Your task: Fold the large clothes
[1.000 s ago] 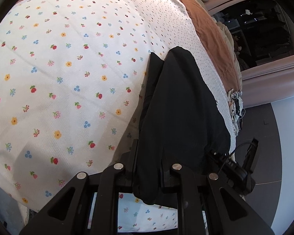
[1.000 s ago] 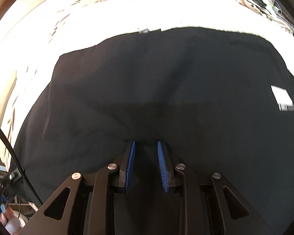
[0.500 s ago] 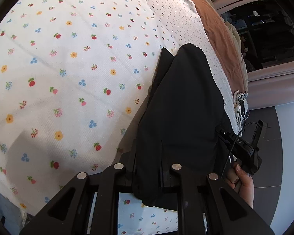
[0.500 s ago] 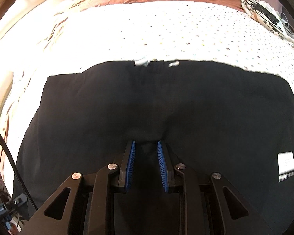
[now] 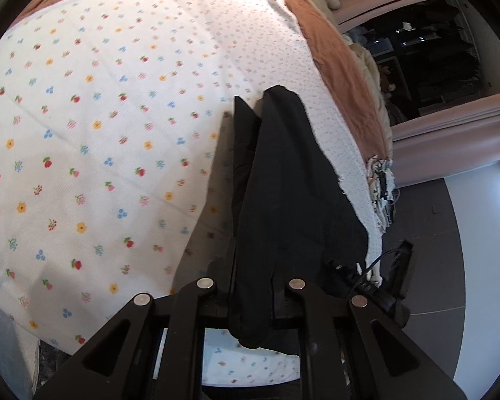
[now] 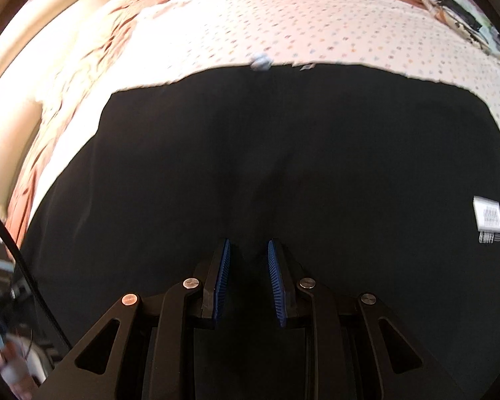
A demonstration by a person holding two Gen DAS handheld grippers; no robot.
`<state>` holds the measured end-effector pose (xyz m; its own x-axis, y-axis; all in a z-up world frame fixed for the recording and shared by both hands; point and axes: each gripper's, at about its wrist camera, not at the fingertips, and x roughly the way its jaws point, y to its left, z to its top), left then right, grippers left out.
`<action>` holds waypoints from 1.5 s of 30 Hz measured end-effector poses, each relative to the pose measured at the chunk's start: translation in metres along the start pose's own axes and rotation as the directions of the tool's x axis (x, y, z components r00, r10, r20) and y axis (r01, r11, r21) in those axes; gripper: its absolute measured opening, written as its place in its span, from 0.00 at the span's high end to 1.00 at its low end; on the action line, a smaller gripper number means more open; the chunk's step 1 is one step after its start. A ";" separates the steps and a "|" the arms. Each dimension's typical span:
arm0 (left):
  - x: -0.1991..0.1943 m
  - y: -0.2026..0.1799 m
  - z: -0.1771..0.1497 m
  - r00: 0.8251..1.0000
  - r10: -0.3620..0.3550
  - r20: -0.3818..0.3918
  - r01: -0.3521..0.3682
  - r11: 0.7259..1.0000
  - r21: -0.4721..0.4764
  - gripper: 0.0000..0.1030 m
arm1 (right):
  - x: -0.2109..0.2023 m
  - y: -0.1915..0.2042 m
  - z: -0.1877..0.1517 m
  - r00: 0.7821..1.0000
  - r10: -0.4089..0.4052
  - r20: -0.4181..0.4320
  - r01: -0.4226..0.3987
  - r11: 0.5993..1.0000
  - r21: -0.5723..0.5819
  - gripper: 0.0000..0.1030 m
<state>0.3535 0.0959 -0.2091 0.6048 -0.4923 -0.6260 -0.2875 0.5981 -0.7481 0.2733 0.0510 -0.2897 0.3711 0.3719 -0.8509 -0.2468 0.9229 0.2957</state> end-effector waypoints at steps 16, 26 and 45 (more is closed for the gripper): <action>-0.036 -0.114 -0.025 0.990 -0.138 -0.010 0.137 0.964 0.226 0.86 | 0.056 0.039 -0.185 0.985 0.169 -0.045 -0.166 0.983 0.080 0.80; -0.031 -0.179 -0.048 0.990 -0.130 -0.057 0.142 0.922 0.360 0.86 | 0.086 0.051 -0.265 0.962 0.272 0.015 -0.272 0.957 0.104 0.80; 0.056 -0.269 -0.093 0.955 -0.133 -0.265 0.246 0.854 0.458 0.86 | 0.029 -0.014 -0.442 0.902 0.164 0.398 -0.289 0.916 0.277 0.16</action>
<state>0.3958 -0.1513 -0.0630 0.4191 -0.7174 -0.5566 0.2434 0.6793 -0.6923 -0.1078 0.0050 -0.5103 0.6510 0.5271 -0.5463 -0.0856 0.7660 0.6371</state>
